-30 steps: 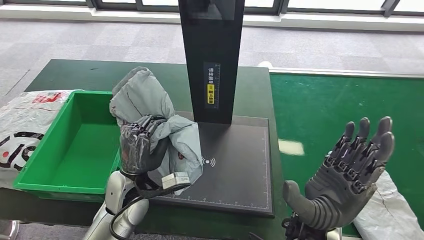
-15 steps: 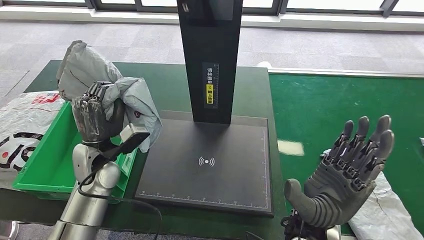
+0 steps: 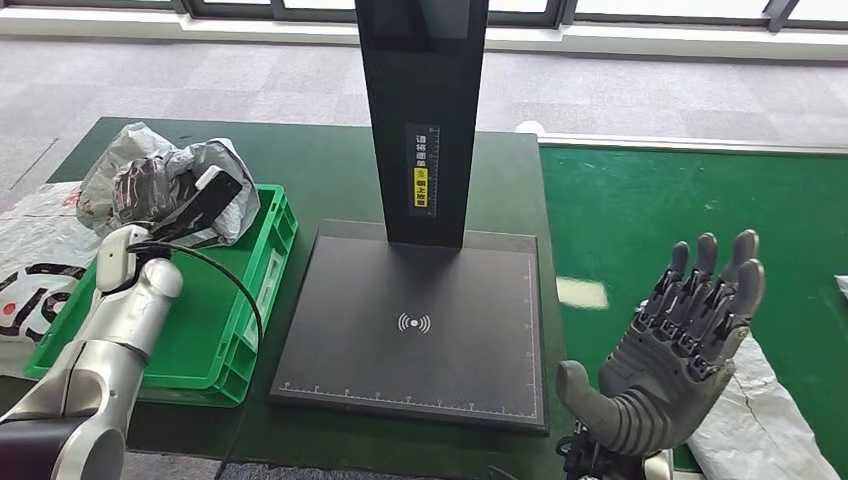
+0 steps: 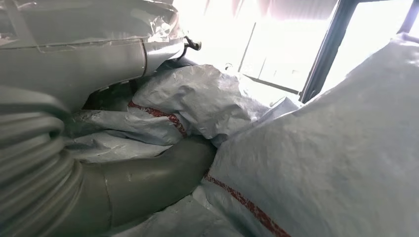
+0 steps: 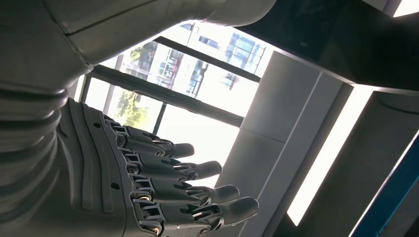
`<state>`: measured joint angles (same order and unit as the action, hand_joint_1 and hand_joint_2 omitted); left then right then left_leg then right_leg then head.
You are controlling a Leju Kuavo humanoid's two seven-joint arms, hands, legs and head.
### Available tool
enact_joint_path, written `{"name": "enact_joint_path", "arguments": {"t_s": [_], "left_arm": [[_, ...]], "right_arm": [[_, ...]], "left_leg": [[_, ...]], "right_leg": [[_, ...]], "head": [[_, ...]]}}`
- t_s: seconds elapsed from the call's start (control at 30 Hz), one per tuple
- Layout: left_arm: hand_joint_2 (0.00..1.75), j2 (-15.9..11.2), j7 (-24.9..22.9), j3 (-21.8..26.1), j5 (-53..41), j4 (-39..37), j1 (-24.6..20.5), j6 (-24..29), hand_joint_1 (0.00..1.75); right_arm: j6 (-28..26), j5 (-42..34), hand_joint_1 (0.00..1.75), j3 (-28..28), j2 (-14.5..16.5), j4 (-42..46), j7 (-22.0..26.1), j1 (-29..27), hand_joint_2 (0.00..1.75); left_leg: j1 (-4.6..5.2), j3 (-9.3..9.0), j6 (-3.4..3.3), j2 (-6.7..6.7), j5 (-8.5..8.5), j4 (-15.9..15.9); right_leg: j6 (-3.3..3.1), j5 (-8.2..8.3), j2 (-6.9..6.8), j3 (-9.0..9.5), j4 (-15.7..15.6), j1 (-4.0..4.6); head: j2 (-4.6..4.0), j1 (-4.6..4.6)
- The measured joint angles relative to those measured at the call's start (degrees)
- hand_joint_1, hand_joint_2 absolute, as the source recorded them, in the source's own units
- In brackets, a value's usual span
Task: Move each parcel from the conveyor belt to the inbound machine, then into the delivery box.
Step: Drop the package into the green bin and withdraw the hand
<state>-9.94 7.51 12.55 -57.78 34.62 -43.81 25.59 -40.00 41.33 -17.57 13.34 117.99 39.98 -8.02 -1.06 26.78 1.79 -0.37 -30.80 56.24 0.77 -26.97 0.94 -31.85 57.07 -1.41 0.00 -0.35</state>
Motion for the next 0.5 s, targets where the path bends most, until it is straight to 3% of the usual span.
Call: {"name": "enact_joint_path", "arguments": {"t_s": [0.17, 0.37, 0.5], "left_arm": [[1.75, -0.49, -0.83, 0.02, -0.41, -3.06, -1.33, -0.24, 1.75], [1.75, -1.51, -5.52, 0.15, -2.54, -7.24, -3.39, -1.97, 1.75], [1.75, -2.24, -6.6, 0.99, -2.78, -9.24, -3.61, -2.01, 0.23]], "right_arm": [[0.0, 0.04, 0.0, -0.02, -0.03, -0.09, 0.01, 0.01, 1.75], [0.0, 0.13, 0.0, -0.11, -0.03, -0.81, 0.01, 0.5, 1.75], [0.0, -0.2, 0.0, -0.15, -0.03, -1.62, 0.01, 1.34, 1.75]], "left_leg": [[0.0, 0.03, 0.0, 0.0, 0.0, 0.0], [-0.01, 0.03, 0.0, 0.0, 0.0, 0.0], [-0.02, 0.04, 0.01, 0.01, 0.01, 0.0]], "right_leg": [[0.0, 0.0, 0.01, -0.04, 0.0, 0.0], [0.0, 0.0, 0.02, -0.06, 0.02, 0.01], [0.0, 0.0, 0.02, -0.06, 0.03, 0.02]], "head": [[0.0, 0.0], [0.0, 0.0], [0.0, 0.0]]}}
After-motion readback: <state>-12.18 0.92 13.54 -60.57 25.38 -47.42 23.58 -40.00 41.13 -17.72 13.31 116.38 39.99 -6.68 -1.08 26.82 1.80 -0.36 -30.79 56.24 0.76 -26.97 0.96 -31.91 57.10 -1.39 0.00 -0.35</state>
